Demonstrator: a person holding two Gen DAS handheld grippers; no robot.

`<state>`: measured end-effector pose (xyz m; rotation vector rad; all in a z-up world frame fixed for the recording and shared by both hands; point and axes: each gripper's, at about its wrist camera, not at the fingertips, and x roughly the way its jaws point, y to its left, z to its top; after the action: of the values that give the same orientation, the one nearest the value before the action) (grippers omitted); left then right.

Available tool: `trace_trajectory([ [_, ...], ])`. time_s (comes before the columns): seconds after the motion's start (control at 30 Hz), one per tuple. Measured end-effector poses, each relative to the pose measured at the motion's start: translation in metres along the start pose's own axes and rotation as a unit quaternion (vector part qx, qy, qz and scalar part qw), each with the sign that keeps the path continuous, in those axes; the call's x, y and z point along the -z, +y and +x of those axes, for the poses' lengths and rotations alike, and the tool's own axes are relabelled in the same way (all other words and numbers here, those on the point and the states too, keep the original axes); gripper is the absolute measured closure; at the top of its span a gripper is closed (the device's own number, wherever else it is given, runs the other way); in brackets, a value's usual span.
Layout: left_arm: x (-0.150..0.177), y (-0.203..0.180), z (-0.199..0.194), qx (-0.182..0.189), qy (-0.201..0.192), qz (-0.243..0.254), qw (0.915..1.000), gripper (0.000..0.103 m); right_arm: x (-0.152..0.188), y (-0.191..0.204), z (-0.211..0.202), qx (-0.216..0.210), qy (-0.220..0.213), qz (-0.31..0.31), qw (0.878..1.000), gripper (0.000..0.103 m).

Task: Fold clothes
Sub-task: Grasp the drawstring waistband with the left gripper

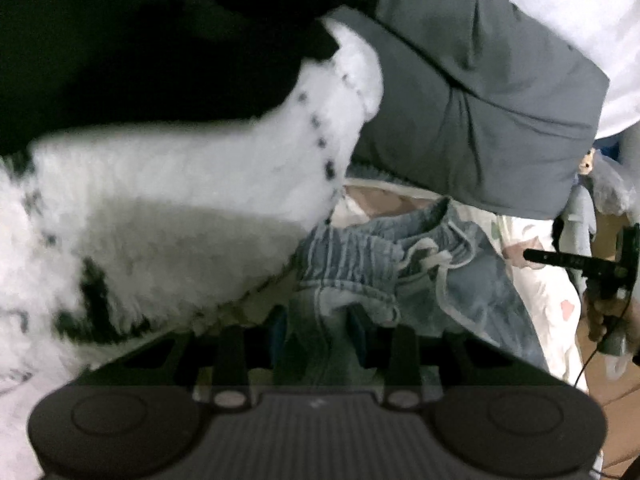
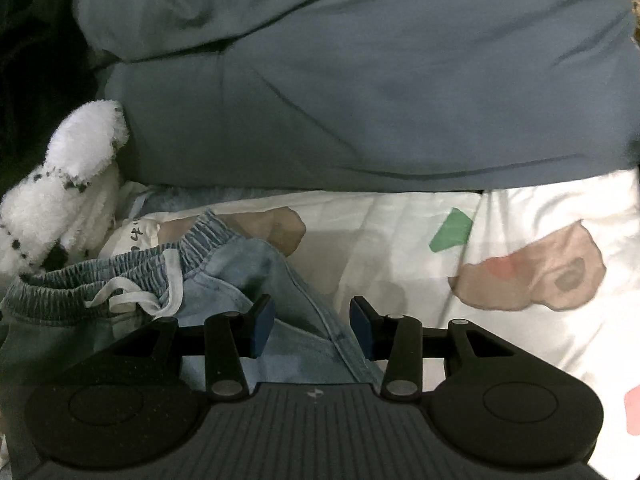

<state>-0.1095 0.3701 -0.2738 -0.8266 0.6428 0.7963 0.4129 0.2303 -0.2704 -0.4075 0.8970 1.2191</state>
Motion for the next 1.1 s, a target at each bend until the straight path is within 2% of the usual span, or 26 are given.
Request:
trace_trajectory([
  [0.3,0.012,0.009,0.035,-0.067,0.012,0.015,0.9976,0.065,-0.011,0.013,0.026,0.005,0.016,-0.034,0.999,0.053],
  [0.47,0.015,0.006,0.034,-0.065,-0.001,0.037,0.9972,0.066,-0.016,0.018,0.038,0.005,0.028,-0.061,0.998,0.053],
  [0.6,0.017,0.005,0.024,-0.061,-0.013,0.051,0.9967,0.082,-0.020,0.020,0.047,0.008,0.036,-0.080,0.996,0.053],
  [0.67,0.018,0.003,0.018,-0.065,-0.020,0.058,0.9960,0.086,-0.024,0.020,0.052,0.010,0.040,-0.088,0.995,0.053],
  [0.83,0.019,0.002,0.001,-0.071,-0.036,0.054,0.9954,0.088,-0.037,0.025,0.067,0.004,0.050,-0.109,0.993,0.053],
  [1.0,0.018,0.001,-0.009,-0.074,-0.044,0.051,0.9950,0.089,-0.052,0.040,0.078,-0.043,0.051,-0.119,0.991,0.053],
  [1.1,0.017,-0.001,-0.010,-0.073,-0.044,0.053,0.9950,0.089,-0.057,0.050,0.091,-0.056,0.066,-0.136,0.987,0.053],
])
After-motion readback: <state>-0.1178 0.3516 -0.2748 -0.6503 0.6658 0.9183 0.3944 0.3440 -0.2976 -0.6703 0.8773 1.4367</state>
